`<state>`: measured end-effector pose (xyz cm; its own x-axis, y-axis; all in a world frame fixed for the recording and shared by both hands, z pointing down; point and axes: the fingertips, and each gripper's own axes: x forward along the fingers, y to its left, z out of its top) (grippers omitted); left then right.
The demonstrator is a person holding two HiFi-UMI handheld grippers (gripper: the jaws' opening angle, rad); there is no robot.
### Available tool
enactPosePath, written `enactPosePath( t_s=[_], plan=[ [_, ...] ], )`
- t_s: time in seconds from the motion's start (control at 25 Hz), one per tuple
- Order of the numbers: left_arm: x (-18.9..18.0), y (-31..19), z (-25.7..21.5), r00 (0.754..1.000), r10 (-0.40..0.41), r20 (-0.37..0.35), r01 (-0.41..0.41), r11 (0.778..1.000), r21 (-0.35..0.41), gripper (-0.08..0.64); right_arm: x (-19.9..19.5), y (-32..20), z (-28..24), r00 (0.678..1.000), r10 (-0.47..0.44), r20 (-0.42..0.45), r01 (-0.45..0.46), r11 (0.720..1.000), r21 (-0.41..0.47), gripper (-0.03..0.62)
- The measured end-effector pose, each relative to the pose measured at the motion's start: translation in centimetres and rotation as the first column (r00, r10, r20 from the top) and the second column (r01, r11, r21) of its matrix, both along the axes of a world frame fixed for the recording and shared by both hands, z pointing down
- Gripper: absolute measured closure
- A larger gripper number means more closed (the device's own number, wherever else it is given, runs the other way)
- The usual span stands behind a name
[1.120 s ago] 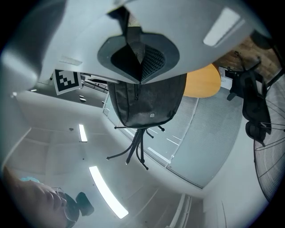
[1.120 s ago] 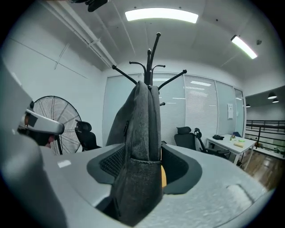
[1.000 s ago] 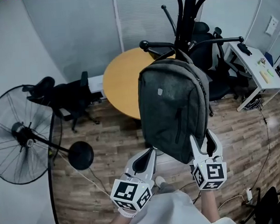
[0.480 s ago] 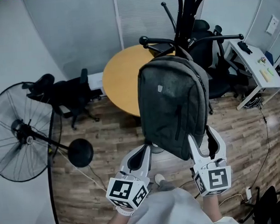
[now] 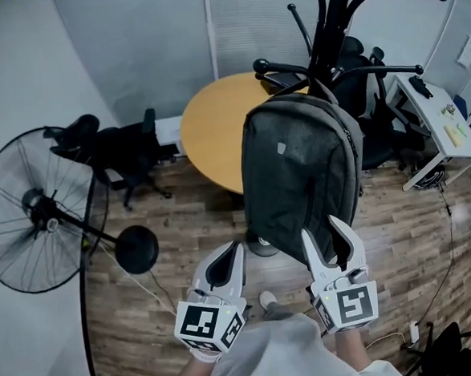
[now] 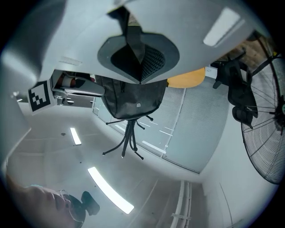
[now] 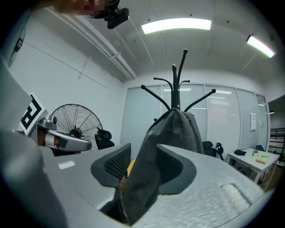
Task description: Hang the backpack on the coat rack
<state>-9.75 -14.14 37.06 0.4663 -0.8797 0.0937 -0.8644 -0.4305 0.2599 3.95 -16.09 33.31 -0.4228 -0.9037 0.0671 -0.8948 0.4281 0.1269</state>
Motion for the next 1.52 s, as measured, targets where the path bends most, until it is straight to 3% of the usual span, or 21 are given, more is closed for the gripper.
enactPosePath(
  t_s=[0.08,0.2,0.28,0.92,1.52],
  plan=[
    [-0.6,0.1,-0.1,1.0,-0.022,0.008,0.022,1.0,0.004,0.543,-0.6,-0.5,0.3,1.0,-0.012,-0.002,0.012,1.0,-0.009,0.457],
    [-1.6,0.3,-0.1,0.998,-0.056,0.019,0.056,0.998,0.007,0.543,-1.4,-1.2,0.6,0.999,-0.033,0.003,0.033,0.999,-0.02,0.567],
    [-2.5,0.4,0.0,0.996,-0.081,0.028,0.081,0.997,0.012,0.543,-2.2,-1.5,0.7,0.998,-0.055,0.009,0.055,0.998,-0.019,0.585],
    [-7.7,1.7,-0.3,0.965,-0.253,0.065,0.251,0.967,0.037,0.543,-6.4,-3.1,2.8,0.981,-0.177,0.076,0.183,0.98,-0.077,0.592],
    [-9.4,2.6,0.4,0.95,-0.304,0.071,0.303,0.953,0.024,0.543,-8.8,-3.2,3.4,0.968,-0.232,0.096,0.242,0.965,-0.102,0.592]
  ],
)
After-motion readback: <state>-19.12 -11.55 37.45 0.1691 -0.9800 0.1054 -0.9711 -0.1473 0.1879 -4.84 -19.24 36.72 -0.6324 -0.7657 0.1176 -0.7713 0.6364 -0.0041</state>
